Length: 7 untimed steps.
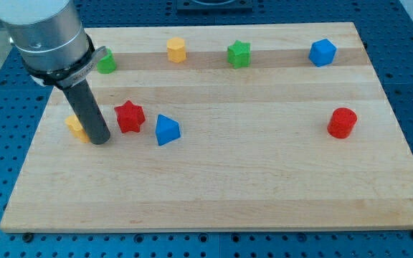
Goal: Slide the yellow heart towards green circle
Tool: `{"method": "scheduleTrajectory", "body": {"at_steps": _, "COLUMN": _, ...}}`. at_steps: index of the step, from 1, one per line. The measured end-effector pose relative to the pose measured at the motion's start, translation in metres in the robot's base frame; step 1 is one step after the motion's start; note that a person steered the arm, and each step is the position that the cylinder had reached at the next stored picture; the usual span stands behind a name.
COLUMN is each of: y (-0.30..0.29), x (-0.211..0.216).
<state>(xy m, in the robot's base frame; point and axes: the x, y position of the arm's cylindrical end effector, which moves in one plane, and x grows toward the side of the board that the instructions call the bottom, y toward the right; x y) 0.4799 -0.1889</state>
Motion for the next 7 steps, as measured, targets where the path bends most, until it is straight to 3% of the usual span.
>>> {"method": "scheduleTrajectory", "body": {"at_steps": 2, "y": -0.016, "x": 0.056}}
{"method": "scheduleTrajectory", "body": {"at_steps": 4, "y": -0.042, "x": 0.050}}
{"method": "scheduleTrajectory", "body": {"at_steps": 7, "y": -0.041, "x": -0.051}}
